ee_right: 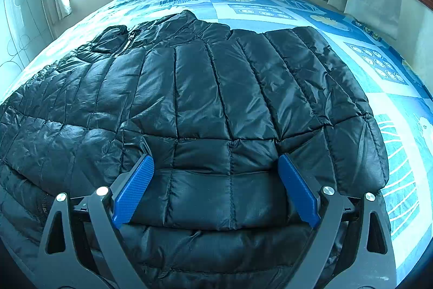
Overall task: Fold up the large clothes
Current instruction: 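Grasp the cuff of the other sleeve with the left tool, then fold the held sleeve across the jacket body and open the left tool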
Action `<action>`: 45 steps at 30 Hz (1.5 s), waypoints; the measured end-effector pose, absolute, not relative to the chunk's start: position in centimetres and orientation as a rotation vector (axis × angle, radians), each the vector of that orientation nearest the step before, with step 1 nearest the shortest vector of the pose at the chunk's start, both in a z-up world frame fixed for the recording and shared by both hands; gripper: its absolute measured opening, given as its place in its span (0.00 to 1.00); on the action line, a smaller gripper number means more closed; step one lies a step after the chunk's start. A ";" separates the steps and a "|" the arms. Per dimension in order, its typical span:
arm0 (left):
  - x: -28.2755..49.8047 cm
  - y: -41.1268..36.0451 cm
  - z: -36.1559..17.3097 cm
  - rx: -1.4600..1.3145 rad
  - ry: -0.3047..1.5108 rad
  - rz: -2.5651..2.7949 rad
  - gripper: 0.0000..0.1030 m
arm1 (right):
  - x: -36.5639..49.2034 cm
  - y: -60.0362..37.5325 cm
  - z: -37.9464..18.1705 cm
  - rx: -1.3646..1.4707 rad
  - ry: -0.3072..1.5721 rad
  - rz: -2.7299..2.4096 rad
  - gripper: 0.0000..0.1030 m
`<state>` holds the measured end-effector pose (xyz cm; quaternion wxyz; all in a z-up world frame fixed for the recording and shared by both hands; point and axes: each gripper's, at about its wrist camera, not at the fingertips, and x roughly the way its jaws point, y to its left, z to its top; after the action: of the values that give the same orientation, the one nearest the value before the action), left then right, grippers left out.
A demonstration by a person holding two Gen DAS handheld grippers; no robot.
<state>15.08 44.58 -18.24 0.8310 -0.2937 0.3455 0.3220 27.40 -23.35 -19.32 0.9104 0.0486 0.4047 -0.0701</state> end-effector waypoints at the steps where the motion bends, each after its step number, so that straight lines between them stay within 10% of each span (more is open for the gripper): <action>1: 15.3 44.8 -18.3 -0.614 0.736 0.691 0.83 | 27.4 -23.4 -19.3 0.100 0.835 -0.145 0.90; 22: 17.9 44.8 -16.8 -0.461 0.732 0.725 0.16 | 27.4 -23.5 -19.4 0.094 0.835 -0.151 0.91; 45: 22.7 32.1 -9.2 -0.250 0.611 0.552 0.11 | 27.4 -23.4 -19.5 0.094 0.833 -0.153 0.92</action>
<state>22.67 32.08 -9.15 0.9088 -0.1212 0.2962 0.2678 27.35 -23.36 -19.47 0.9107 0.0454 0.4039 -0.0743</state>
